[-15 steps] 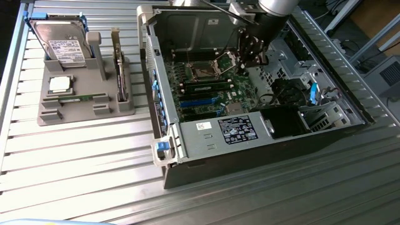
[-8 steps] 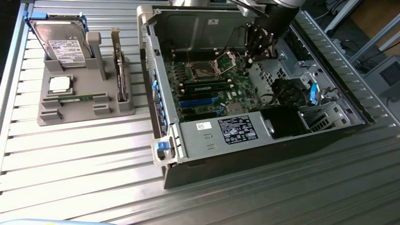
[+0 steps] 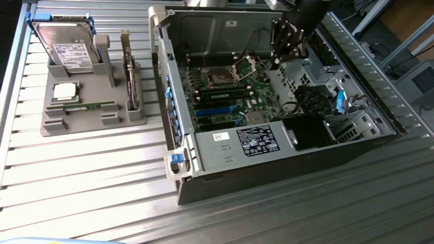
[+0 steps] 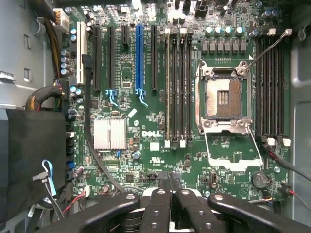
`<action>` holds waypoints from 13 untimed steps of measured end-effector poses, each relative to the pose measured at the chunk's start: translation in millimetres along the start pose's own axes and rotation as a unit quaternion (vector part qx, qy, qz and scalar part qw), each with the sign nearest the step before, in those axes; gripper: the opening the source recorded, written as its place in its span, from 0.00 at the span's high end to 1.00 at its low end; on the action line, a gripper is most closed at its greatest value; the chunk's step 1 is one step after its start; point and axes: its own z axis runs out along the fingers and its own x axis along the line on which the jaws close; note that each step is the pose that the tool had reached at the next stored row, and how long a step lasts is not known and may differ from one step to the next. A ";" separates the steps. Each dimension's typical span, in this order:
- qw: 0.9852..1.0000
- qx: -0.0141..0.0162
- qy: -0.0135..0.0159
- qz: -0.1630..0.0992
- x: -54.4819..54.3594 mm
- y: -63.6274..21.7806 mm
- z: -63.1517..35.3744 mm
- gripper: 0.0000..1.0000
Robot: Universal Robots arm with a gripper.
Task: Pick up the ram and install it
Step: 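Press down the ram until it locks into place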
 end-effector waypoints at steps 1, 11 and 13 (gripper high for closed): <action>1.000 0.000 0.001 0.000 -0.1 1.8 2.1 0.89; 1.000 0.000 0.005 0.000 -5.2 18.6 37.3 0.89; 1.000 0.000 0.006 0.000 -7.6 20.7 42.8 0.89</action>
